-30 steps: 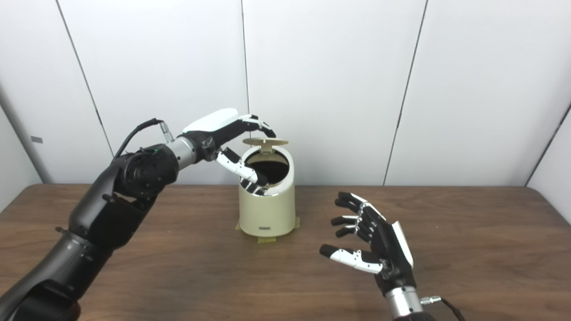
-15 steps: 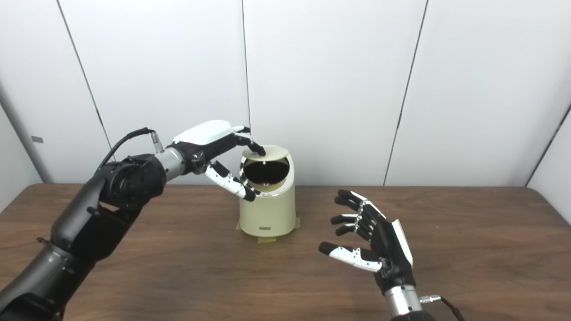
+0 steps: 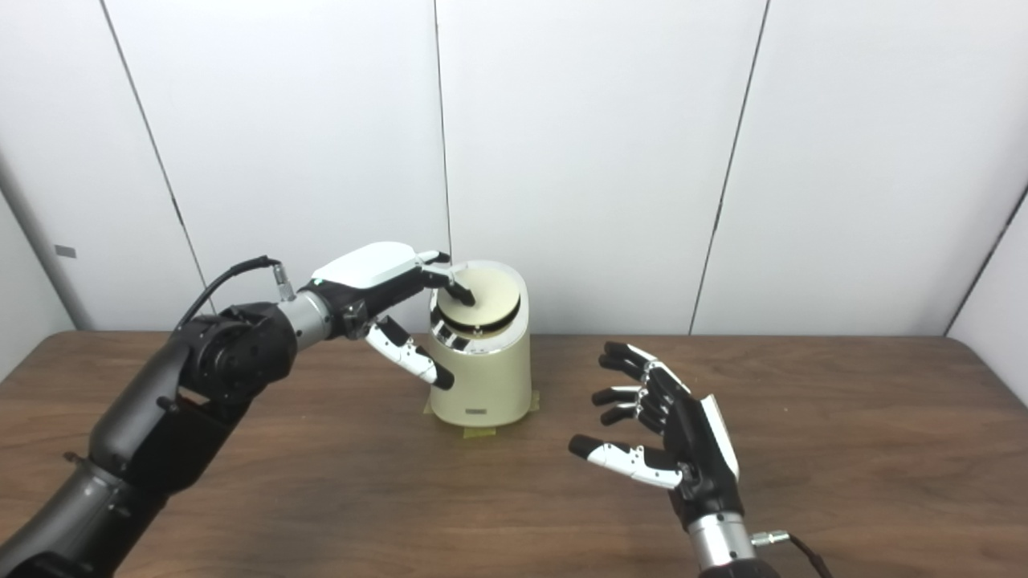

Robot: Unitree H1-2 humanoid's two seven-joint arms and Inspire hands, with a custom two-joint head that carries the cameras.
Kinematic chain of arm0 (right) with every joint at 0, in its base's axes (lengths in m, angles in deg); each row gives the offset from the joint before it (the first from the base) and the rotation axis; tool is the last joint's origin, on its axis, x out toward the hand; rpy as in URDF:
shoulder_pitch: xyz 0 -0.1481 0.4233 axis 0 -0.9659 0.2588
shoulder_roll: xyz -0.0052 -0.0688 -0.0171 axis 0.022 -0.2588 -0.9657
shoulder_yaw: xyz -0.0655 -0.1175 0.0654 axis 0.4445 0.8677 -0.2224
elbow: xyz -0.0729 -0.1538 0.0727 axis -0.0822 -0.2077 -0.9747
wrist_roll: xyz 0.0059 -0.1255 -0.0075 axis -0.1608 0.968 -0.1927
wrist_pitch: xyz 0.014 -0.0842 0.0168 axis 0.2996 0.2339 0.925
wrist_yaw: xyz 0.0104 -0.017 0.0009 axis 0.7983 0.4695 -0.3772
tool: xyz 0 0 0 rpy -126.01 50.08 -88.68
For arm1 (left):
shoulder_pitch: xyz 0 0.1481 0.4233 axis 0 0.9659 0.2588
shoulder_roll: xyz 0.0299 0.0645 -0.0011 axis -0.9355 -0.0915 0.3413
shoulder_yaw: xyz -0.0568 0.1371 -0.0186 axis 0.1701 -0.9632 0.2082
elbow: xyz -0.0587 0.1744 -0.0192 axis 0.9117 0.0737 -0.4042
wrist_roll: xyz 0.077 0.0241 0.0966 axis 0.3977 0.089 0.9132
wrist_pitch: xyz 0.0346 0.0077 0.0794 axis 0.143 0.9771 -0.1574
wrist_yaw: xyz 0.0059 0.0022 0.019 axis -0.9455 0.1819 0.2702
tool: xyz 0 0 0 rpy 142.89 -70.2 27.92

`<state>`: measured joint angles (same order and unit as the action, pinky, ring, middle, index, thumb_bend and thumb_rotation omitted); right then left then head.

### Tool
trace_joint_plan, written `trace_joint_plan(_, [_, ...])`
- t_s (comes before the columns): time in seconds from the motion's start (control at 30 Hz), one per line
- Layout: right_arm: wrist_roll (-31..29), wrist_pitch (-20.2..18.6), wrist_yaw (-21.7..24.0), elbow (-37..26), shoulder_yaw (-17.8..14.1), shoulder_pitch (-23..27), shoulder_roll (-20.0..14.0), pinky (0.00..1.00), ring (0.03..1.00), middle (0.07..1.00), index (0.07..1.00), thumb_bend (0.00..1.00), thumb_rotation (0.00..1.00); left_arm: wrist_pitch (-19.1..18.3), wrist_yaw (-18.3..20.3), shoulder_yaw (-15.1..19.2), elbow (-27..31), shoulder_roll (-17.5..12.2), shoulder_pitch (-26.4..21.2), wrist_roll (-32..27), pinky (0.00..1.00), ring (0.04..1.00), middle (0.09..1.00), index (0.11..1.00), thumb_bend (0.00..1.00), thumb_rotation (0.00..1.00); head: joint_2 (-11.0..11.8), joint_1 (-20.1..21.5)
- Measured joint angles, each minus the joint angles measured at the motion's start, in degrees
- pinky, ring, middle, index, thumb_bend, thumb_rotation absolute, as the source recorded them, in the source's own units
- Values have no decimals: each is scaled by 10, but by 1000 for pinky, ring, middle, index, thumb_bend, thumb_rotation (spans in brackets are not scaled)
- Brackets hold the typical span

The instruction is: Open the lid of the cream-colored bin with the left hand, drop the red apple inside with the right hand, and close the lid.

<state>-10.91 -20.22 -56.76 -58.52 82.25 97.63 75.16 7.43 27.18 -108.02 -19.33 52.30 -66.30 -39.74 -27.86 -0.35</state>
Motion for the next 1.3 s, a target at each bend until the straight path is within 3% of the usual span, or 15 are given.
trace_joint_plan(0.17, [-1, -5, 0, -10, 2, 0, 0, 499, 602, 776, 768, 750, 220, 40, -32, -12, 1, 0, 19, 36, 1000, 1000, 949, 930, 1000, 450, -3, 0])
trace_joint_plan(0.3, [-2, -10, 0, -12, 3, 0, 0, 498, 599, 775, 768, 750, 215, 75, -71, -42, 5, 1, 36, 98, 1000, 1000, 997, 990, 1000, 479, -4, -1])
trace_joint_plan(0.53, [-2, -11, 0, -12, 3, -1, 0, 481, 592, 769, 765, 753, 223, 106, -92, -86, 23, 1, 42, 216, 1000, 1000, 962, 942, 1000, 483, -6, -3])
trace_joint_plan(0.93, [4, -14, 0, -16, 4, -1, -3, 474, 591, 759, 762, 741, 248, 87, -34, -92, 60, 2, 14, 248, 1000, 1000, 812, 775, 1000, 504, -13, -4])
trace_joint_plan(1.3, [14, -16, 0, -16, 4, -1, -6, 476, 597, 753, 755, 744, 268, 57, 12, -82, 86, 2, 13, 243, 1000, 988, 796, 767, 1000, 494, -15, -5])
